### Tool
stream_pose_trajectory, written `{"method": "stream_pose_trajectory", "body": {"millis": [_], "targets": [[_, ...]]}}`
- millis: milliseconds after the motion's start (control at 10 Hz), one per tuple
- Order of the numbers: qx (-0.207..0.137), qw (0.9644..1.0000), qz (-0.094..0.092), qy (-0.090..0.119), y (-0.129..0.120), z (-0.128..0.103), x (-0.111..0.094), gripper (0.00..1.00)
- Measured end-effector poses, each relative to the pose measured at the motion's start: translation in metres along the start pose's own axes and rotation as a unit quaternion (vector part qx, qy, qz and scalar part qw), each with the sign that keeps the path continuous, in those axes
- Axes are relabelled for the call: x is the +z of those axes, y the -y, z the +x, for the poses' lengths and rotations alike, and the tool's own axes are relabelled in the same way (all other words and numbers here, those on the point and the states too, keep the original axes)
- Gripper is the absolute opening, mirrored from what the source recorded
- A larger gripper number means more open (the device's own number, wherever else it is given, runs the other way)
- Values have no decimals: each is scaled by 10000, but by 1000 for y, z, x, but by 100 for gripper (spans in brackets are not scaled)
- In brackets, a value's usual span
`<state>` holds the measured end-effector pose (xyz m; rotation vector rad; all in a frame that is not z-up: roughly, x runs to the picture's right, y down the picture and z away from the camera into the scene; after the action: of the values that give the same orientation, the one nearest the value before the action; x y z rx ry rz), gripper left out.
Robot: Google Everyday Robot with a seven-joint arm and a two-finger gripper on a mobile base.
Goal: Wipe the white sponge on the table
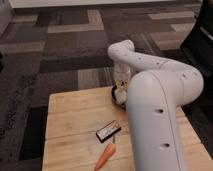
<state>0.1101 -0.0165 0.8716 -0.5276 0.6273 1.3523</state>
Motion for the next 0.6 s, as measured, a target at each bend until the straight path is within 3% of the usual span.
{"method": "stream_pose_trajectory", "body": {"millis": [200,300,500,600], "targets": [[106,9997,148,149,17,-14,-12,0],[96,9992,262,289,20,-16,-30,0],[-27,9982,406,449,15,-9,-50,0],[-276,9961,544,640,0,0,-71,0]]}}
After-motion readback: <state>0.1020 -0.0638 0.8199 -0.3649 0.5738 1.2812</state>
